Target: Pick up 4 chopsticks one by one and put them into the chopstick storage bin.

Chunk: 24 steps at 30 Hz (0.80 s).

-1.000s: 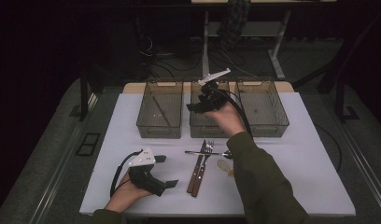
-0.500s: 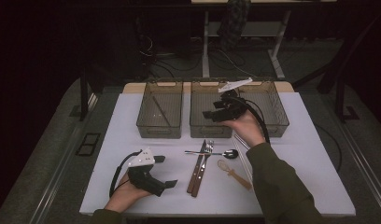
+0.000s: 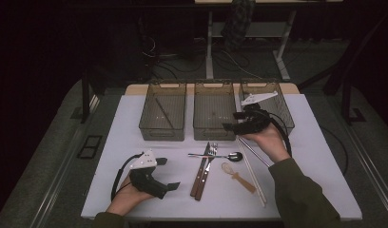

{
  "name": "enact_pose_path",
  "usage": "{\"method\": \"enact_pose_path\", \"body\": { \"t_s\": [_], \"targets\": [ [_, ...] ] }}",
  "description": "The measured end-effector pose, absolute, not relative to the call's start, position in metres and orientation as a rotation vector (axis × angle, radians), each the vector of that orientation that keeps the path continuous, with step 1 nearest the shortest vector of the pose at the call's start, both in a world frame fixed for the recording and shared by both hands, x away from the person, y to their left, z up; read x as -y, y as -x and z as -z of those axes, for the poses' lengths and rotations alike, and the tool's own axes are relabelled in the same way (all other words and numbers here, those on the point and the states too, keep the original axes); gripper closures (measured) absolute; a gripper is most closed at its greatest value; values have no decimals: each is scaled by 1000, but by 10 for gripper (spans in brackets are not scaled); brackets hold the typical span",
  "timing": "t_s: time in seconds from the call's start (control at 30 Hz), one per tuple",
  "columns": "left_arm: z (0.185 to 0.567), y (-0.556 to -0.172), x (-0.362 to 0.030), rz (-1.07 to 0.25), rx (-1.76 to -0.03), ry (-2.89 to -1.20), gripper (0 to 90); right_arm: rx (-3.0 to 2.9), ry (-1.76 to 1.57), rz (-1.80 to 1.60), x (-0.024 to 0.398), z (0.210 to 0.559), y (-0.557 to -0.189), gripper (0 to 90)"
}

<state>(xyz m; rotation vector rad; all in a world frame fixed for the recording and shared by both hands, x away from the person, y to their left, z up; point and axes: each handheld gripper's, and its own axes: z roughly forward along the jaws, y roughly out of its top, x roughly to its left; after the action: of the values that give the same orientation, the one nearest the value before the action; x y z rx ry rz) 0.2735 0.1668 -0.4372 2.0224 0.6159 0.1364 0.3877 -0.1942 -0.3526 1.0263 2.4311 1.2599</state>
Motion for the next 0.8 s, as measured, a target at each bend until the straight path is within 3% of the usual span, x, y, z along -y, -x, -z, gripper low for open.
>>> {"method": "enact_pose_path", "body": {
  "t_s": [0.8],
  "targets": [
    [438, -272, -163, -145, -607, -2052, 0, -2444, -1112, -1184, 259, 394, -334, 353]
  ]
}}
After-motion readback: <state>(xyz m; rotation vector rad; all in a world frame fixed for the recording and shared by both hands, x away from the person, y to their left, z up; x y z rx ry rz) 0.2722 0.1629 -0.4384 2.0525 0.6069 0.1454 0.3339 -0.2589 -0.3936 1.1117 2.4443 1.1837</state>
